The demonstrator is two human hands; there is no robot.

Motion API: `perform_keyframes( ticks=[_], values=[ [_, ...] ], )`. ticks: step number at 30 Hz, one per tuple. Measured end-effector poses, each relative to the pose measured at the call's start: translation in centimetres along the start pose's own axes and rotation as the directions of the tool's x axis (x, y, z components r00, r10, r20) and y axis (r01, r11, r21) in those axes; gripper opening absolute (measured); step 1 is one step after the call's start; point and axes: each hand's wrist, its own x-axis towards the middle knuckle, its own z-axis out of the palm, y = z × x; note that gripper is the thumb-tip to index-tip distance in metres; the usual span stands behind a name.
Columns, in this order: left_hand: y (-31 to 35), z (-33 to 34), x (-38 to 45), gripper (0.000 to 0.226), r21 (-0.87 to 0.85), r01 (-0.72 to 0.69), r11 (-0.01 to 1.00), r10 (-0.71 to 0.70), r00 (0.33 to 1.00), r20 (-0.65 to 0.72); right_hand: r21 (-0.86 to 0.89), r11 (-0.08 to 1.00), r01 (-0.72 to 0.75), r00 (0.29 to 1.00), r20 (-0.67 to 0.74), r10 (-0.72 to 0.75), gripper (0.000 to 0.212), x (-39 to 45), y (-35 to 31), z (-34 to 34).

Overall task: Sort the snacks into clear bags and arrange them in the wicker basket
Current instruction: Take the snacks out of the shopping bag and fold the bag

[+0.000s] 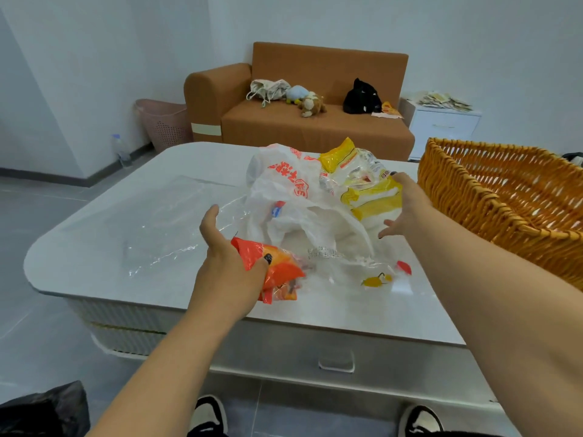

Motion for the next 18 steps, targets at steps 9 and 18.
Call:
perform_keyframes(
  ticks=[9, 18],
  values=[
    [-0.5, 0.6, 0.8, 0.019, 0.239, -0.171, 0.956, 0.121, 0.970, 0.213, 0.090, 0.991, 0.098, 0.994, 0.042, -0.102, 0.033, 0.1, 0.6, 0.9],
    [0.0, 1.6, 0.5, 0.008, 0.147, -0.166, 0.975, 0.136, 0.971, 0.196, 0.352, 0.928, 0.122, 0.966, 0.171, -0.192, 0.036, -6.1, 4.6, -3.7]
  ],
)
